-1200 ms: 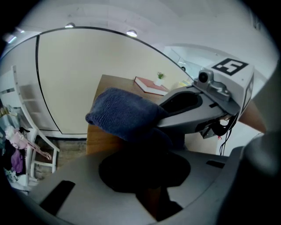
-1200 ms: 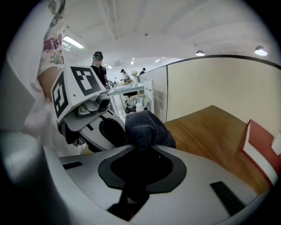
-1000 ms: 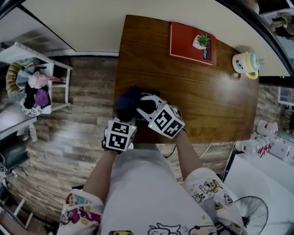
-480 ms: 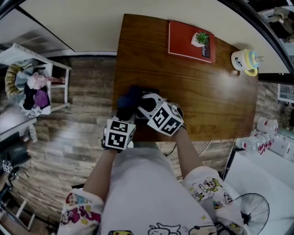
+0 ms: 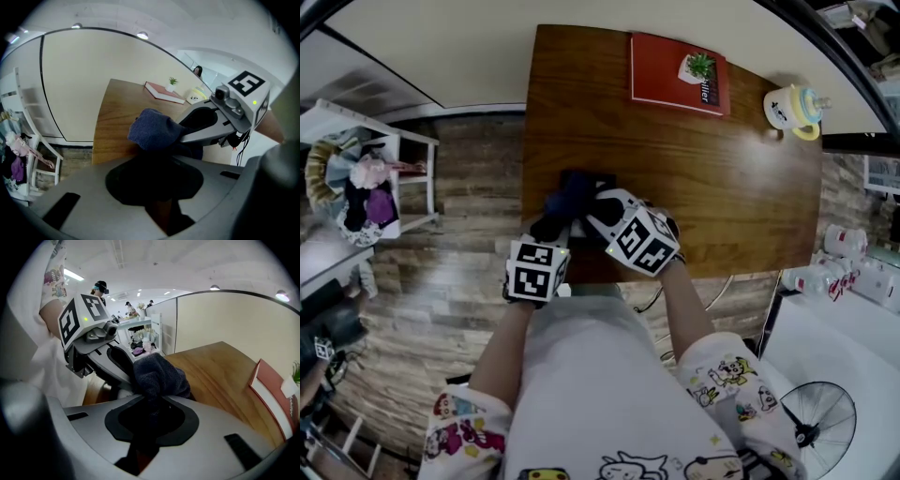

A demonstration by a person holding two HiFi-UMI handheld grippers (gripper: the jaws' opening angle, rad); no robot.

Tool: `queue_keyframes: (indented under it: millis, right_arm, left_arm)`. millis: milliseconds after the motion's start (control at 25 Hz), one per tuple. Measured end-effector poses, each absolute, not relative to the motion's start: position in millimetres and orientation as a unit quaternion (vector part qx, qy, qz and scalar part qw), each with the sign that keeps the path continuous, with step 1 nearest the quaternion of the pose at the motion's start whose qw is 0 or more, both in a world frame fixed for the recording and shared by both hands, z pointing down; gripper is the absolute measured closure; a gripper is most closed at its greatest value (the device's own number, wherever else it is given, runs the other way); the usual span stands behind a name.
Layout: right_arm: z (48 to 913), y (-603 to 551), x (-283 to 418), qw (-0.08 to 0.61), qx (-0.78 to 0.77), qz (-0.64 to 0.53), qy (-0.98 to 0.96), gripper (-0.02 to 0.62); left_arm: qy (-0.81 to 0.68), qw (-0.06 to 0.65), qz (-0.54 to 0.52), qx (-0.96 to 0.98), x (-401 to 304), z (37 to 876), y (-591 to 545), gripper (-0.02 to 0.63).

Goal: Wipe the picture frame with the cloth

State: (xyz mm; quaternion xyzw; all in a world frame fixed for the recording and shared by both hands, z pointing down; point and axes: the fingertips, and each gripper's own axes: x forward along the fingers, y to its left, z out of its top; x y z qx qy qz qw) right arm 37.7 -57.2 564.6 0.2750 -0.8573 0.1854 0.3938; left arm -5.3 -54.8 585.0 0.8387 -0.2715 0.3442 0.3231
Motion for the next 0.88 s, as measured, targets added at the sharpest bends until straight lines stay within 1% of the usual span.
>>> queue_keyframes:
  millis: [280, 480, 880]
  right_arm:
    - [557, -49, 58, 0.399, 0.302, 0.183, -0.846, 0.541]
    - [556, -40, 78, 0.383, 0.333, 0.205, -0.837, 0.541]
    - [562, -19, 118, 0.378, 0.389, 0.245, -0.804, 0.541]
  left_arm:
    - [-0.271, 0.325, 0.344, 0.839, -4, 585, -54, 0.522]
    - [-0.271, 0.324, 0.344, 0.839, -5, 585, -55, 0.522]
    - [-0.271, 0.328, 0.342, 0.838, -4, 582, -54, 0.522]
